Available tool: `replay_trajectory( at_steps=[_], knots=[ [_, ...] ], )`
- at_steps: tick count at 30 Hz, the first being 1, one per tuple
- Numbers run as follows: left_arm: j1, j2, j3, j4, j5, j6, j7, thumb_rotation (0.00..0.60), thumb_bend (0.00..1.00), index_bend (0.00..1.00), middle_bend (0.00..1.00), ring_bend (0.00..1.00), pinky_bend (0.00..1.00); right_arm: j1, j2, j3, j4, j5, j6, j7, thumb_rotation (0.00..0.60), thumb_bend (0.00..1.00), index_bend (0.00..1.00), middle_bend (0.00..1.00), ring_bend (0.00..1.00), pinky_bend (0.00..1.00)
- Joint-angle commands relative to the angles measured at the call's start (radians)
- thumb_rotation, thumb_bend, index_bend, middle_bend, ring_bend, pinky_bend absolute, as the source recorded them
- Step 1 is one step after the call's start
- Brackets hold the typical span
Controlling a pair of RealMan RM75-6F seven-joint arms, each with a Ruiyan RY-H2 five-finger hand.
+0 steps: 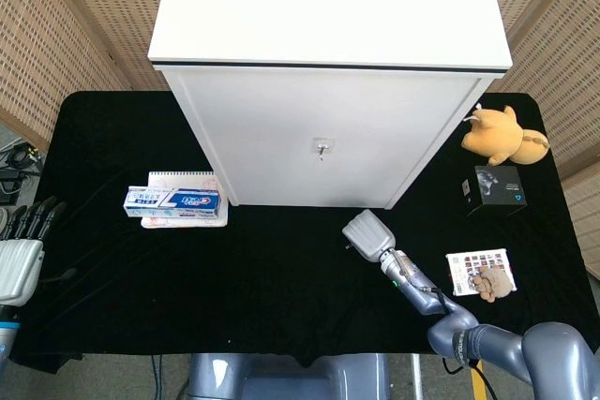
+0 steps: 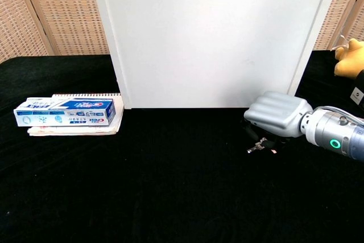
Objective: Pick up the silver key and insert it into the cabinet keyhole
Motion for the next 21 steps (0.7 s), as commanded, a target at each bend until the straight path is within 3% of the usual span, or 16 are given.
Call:
replay_trajectory(
  at_steps=[1, 21],
  knots=[
    [0.0, 0.0, 0.0, 0.0, 0.001, 0.0, 0.001, 0.6, 0.0, 0.0, 0.0, 0.0, 0.0, 0.001, -0.003, -0.002, 0.004, 0.004, -0.002, -0.003, 0.6, 0.53, 0.56, 0.98, 1.0, 1.0],
    [-0.002, -0.002, 0.002, 0.0, -0.001, 0.001, 0.005, 0.6, 0.0, 0.0, 0.0, 0.0, 0.0, 0.002, -0.026, -0.015, 0.041, 0.023, -0.001, -0.005, 0.6, 0.54, 0.58, 0.98, 1.0, 1.0]
  ],
)
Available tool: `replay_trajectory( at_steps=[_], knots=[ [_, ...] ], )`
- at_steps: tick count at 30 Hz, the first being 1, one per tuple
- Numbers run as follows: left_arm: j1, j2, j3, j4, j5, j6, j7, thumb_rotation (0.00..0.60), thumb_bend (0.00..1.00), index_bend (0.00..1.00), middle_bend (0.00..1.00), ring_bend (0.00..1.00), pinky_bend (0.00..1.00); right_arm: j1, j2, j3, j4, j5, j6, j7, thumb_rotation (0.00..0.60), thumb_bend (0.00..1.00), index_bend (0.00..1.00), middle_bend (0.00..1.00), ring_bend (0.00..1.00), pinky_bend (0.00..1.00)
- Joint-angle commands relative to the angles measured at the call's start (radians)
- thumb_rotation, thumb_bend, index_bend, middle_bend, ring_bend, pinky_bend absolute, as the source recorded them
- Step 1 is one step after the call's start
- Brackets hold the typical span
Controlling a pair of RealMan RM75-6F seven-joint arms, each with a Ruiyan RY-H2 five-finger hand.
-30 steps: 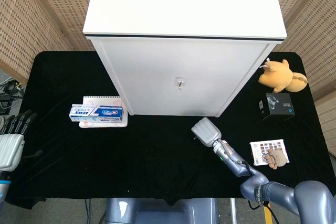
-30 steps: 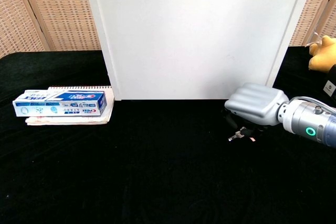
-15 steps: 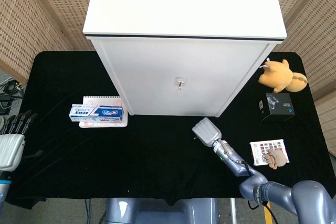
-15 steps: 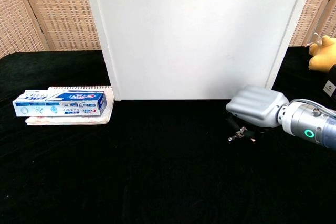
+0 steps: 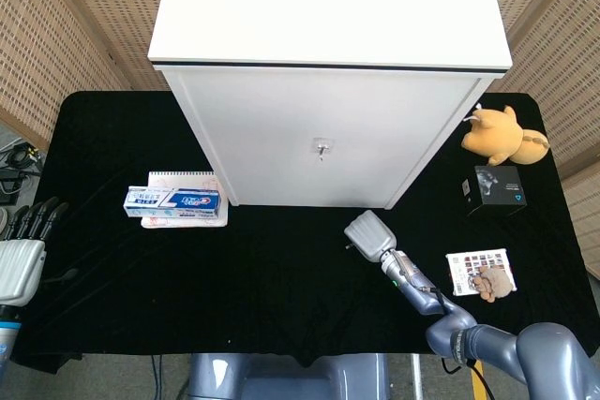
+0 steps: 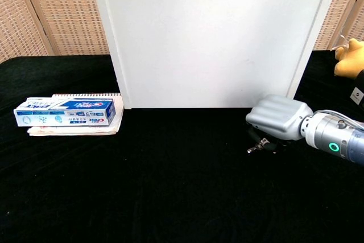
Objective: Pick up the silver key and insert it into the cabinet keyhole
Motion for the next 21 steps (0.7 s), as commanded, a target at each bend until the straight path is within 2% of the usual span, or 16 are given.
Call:
replay_trajectory(
  at_steps=[1, 21],
  knots=[
    [0.0, 0.0, 0.0, 0.0, -0.001, 0.0, -0.001, 0.6, 0.0, 0.0, 0.0, 0.0, 0.0, 0.0, -0.002, -0.001, 0.003, -0.001, 0.002, 0.002, 0.6, 0.54, 0.58, 0.98, 1.0, 1.0],
    [-0.001, 0.002, 0.001, -0.002, 0.0, 0.002, -0.003, 0.6, 0.0, 0.0, 0.0, 0.0, 0.0, 0.002, 0.011, -0.016, -0.012, -0.029, 0.037, 0.029, 0.6, 0.59, 0.66, 0.98, 1.0, 1.0]
  ],
)
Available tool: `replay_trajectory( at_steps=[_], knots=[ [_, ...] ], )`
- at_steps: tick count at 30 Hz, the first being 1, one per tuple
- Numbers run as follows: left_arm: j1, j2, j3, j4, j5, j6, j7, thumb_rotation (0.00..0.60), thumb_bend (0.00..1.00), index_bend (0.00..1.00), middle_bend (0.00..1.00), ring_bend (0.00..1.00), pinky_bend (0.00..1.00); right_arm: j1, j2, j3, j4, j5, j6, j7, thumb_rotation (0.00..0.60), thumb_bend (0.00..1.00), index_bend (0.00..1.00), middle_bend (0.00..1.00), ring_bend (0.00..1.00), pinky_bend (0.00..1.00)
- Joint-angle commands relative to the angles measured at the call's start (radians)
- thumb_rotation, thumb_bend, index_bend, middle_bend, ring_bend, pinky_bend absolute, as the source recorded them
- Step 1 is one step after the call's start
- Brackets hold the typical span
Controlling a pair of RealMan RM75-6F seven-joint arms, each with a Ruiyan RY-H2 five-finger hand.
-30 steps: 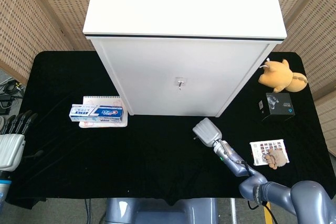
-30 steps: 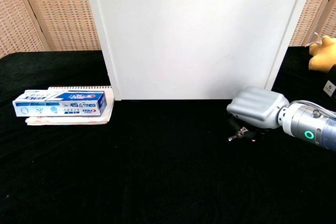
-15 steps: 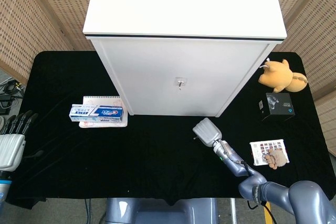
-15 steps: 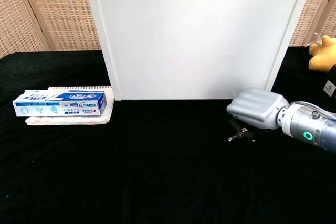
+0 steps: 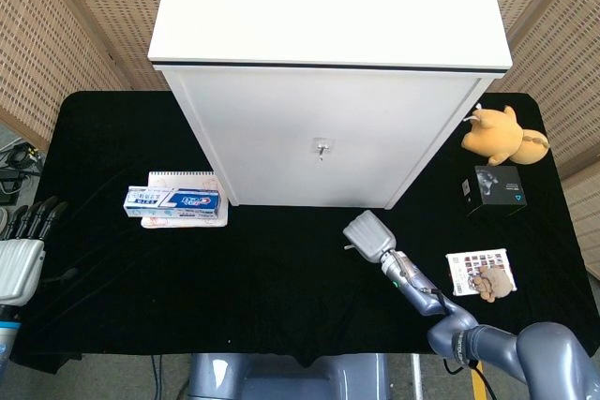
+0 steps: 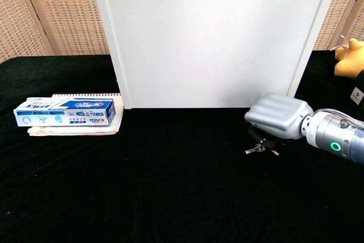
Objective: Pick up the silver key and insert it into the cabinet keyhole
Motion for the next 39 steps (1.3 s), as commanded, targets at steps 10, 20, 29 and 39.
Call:
replay_trajectory(
  at_steps=[10, 20, 29, 39],
  knots=[
    [-0.001, 0.002, 0.001, 0.0, 0.001, -0.002, -0.005, 0.6, 0.0, 0.0, 0.0, 0.0, 0.0, 0.001, 0.055, -0.023, -0.075, -0.063, 0.06, 0.003, 0.6, 0.59, 0.67, 0.98, 1.0, 1.0],
    [-0.001, 0.006, 0.005, -0.008, 0.011, 0.001, -0.011, 0.6, 0.0, 0.0, 0.0, 0.0, 0.0, 0.011, 0.2, -0.067, -0.239, -0.211, 0.171, -0.027, 0.6, 0.59, 0.69, 0.98, 1.0, 1.0],
    [0.001, 0.01, 0.008, -0.014, 0.019, 0.008, -0.014, 0.6, 0.0, 0.0, 0.0, 0.0, 0.0, 0.04, 0.332, -0.061, -0.4, -0.335, 0.256, -0.091, 0.6, 0.59, 0.7, 0.98, 1.0, 1.0],
    [0.003, 0.013, 0.008, -0.015, 0.018, 0.009, -0.018, 0.6, 0.0, 0.0, 0.0, 0.0, 0.0, 0.088, 0.511, 0.008, -0.581, -0.401, 0.279, -0.139, 0.6, 0.59, 0.72, 0.98, 1.0, 1.0]
  ],
)
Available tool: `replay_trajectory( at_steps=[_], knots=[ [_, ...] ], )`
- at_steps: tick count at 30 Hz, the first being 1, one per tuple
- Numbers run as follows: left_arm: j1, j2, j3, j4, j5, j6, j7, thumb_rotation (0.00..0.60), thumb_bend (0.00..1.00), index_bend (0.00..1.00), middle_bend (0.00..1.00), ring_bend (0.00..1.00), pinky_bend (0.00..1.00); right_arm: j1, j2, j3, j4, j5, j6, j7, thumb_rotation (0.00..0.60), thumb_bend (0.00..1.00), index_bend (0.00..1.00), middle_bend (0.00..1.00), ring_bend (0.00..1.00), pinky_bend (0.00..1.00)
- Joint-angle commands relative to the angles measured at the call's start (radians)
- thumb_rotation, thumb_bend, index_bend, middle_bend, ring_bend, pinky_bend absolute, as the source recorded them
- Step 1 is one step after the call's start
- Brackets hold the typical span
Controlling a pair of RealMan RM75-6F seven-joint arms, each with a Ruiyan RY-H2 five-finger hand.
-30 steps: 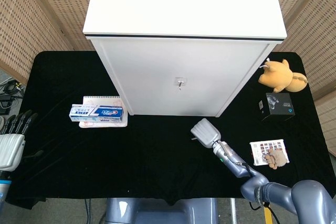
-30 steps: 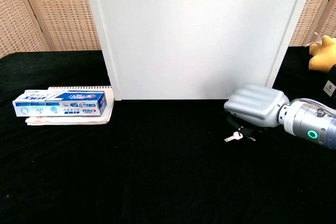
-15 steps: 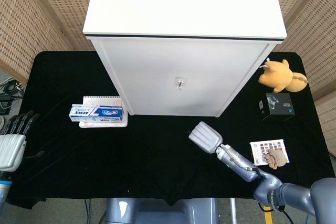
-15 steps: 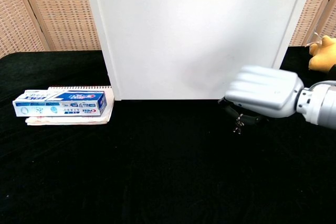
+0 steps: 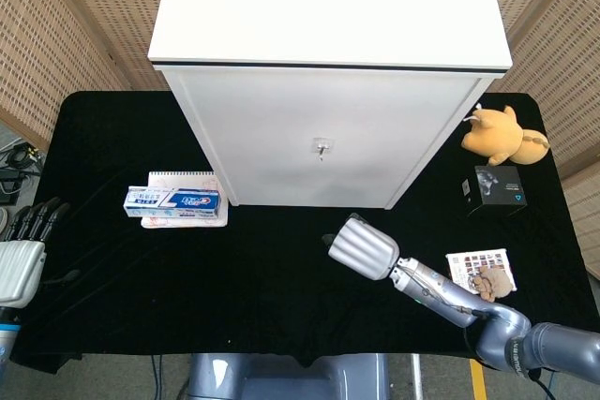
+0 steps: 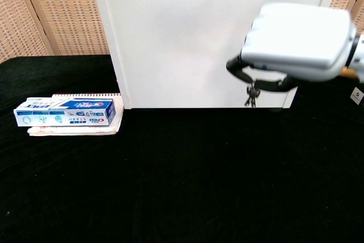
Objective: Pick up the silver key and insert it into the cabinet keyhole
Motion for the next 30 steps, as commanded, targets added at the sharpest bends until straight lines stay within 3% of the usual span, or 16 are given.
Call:
replay_trajectory(
  at_steps=[1, 6, 14, 20, 30],
  knots=[
    [0.0, 0.0, 0.0, 0.0, -0.001, 0.0, 0.0, 0.6, 0.0, 0.0, 0.0, 0.0, 0.0, 0.024, 0.064, 0.034, -0.055, -0.029, 0.011, -0.013, 0.6, 0.59, 0.72, 0.98, 1.0, 1.0],
    [-0.002, -0.001, -0.001, 0.001, -0.007, -0.006, 0.004, 0.6, 0.0, 0.0, 0.0, 0.0, 0.0, 0.054, 0.151, 0.079, -0.125, -0.049, 0.0, -0.022, 0.6, 0.59, 0.72, 0.98, 1.0, 1.0],
    [-0.004, -0.006, -0.001, 0.0, -0.013, -0.012, 0.019, 0.6, 0.0, 0.0, 0.0, 0.0, 0.0, 0.129, 0.253, 0.177, -0.251, 0.0, -0.117, -0.088, 0.6, 0.59, 0.72, 0.98, 1.0, 1.0],
    [-0.004, -0.004, -0.003, 0.005, -0.019, -0.015, 0.008, 0.6, 0.0, 0.0, 0.0, 0.0, 0.0, 0.164, 0.262, 0.252, -0.283, 0.1, -0.178, -0.142, 0.6, 0.59, 0.72, 0.98, 1.0, 1.0],
    [-0.005, 0.002, -0.005, 0.007, -0.02, -0.018, -0.011, 0.6, 0.0, 0.0, 0.0, 0.0, 0.0, 0.174, 0.245, 0.304, -0.241, 0.238, -0.205, -0.199, 0.6, 0.59, 0.72, 0.98, 1.0, 1.0]
  ],
)
